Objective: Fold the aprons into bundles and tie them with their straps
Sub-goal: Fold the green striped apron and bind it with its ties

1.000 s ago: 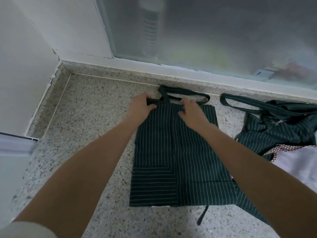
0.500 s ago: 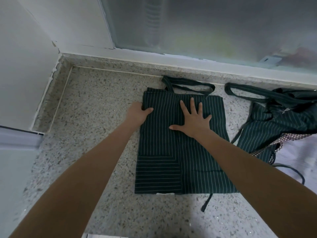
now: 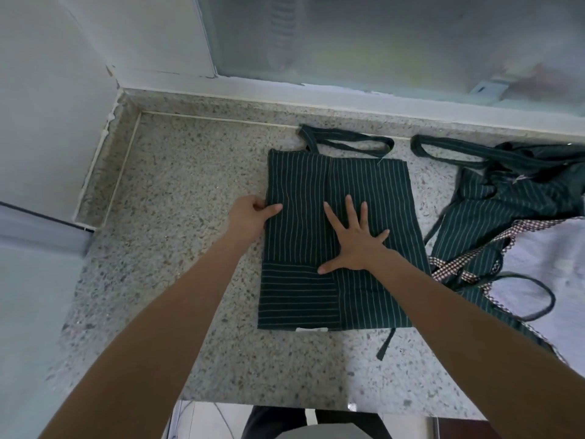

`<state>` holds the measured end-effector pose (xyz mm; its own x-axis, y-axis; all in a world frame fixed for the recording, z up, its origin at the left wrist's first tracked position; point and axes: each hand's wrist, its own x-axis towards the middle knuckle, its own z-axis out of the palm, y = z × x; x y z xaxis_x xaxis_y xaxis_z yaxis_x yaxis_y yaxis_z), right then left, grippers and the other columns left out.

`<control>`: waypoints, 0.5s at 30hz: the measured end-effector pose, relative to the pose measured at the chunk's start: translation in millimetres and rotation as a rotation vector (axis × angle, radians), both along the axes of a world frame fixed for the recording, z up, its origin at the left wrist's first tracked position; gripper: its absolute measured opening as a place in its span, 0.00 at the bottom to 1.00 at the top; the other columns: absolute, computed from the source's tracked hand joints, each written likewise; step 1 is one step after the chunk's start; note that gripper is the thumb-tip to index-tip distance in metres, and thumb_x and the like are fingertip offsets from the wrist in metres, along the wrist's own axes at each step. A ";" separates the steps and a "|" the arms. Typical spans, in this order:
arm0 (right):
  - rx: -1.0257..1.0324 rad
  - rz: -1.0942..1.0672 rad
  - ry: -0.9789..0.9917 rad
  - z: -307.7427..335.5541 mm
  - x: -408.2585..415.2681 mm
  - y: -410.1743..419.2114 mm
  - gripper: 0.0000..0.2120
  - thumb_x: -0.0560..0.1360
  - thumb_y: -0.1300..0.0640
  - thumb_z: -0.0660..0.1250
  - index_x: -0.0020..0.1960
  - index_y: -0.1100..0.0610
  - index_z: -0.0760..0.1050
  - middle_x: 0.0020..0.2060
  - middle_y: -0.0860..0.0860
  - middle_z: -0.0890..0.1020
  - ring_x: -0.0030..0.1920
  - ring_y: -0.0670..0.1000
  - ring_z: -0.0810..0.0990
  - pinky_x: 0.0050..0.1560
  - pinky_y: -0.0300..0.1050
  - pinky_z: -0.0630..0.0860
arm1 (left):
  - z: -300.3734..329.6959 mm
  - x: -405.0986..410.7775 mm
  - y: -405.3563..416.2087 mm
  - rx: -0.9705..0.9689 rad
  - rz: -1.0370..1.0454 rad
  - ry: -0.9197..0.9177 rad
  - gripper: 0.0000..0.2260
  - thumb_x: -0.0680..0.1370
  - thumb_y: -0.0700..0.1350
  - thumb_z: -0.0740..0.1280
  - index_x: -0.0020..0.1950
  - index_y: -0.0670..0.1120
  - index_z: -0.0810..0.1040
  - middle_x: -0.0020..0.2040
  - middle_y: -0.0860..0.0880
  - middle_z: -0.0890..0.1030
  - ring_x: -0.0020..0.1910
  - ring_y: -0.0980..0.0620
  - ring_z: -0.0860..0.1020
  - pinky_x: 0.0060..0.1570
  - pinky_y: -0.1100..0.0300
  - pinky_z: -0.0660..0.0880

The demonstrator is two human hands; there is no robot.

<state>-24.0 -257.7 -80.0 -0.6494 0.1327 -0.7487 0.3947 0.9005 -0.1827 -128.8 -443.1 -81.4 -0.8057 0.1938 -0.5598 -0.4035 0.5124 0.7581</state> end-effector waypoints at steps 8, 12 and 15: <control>0.043 -0.010 0.045 -4.0 8.4 0.2 0.65 0.58 0.31 0.73 0.70 0.39 0.23 0.69 0.45 0.22 0.71 0.56 0.24 0.62 0.80 0.43 | 18.4 28.8 -7.5 -0.045 -0.345 -0.109 0.33 0.75 0.51 0.69 0.76 0.48 0.57 0.67 0.50 0.70 0.64 0.48 0.71 0.59 0.55 0.72; 0.030 -0.022 0.055 -4.4 8.6 0.3 0.65 0.58 0.32 0.74 0.71 0.39 0.24 0.69 0.45 0.22 0.70 0.56 0.23 0.62 0.80 0.42 | 32.2 41.2 -7.0 -0.025 -0.487 -0.201 0.39 0.75 0.44 0.69 0.76 0.59 0.46 0.63 0.52 0.70 0.55 0.51 0.74 0.44 0.54 0.79; -0.003 -0.054 0.102 -5.0 11.5 0.3 0.64 0.59 0.33 0.74 0.72 0.39 0.26 0.71 0.45 0.25 0.71 0.55 0.24 0.61 0.79 0.39 | 44.3 46.3 4.2 0.097 -0.465 -0.216 0.38 0.75 0.41 0.69 0.74 0.62 0.48 0.61 0.50 0.75 0.51 0.53 0.78 0.41 0.55 0.80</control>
<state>-12.5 -257.4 -85.0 -0.7146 0.1673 -0.6792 0.4215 0.8779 -0.2272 -82.6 -438.9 -37.1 -0.4903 0.5625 -0.6657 -0.3026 0.6064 0.7353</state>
